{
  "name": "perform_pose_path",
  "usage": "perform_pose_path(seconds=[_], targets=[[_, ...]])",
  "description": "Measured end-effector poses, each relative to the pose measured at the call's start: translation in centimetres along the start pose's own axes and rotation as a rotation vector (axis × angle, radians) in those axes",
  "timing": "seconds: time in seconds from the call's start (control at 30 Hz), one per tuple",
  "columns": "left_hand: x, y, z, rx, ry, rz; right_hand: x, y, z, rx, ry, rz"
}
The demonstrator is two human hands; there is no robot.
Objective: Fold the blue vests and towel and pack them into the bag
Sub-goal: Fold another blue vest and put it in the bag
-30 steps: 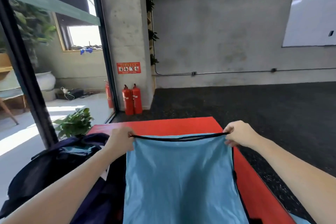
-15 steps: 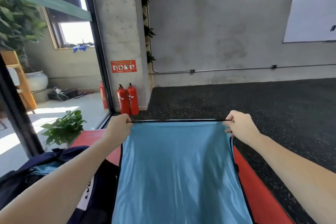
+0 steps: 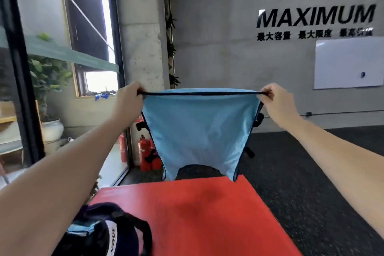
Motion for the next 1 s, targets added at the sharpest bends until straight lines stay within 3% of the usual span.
perform_pose_path(seconds=[0.2,0.43,0.53,0.7,1.0], targets=[[0.3,-8.0,-4.0,0.067,-0.060,-0.086,2.9,-7.0,-2.9,0.132,0.022,0.033],[6.9,-28.5,-2.8,0.350,-0.040,-0.295,0.6,-25.4,-3.3,0.518,-0.082,0.220],[8.7,-36.3,-3.0,0.450,-0.011,-0.303,0.1,-32.3,-4.2,0.630,-0.132,0.272],[8.5,-42.7,-4.6,0.527,0.091,-0.254,-0.4,-38.0,-6.8,0.666,-0.194,0.338],[6.2,-42.7,-5.4,0.427,-0.143,-0.377,0.1,-37.6,-8.6,0.582,-0.153,0.342]])
Point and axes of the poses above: each hand's wrist, its own y-axis towards the middle knuckle, its own z-axis out of the palm, x = y × z, the point moved 1 cm from there along y, towards the middle knuckle, and after that the axes turned 8 degrees about -z, right-handed, at the moved point
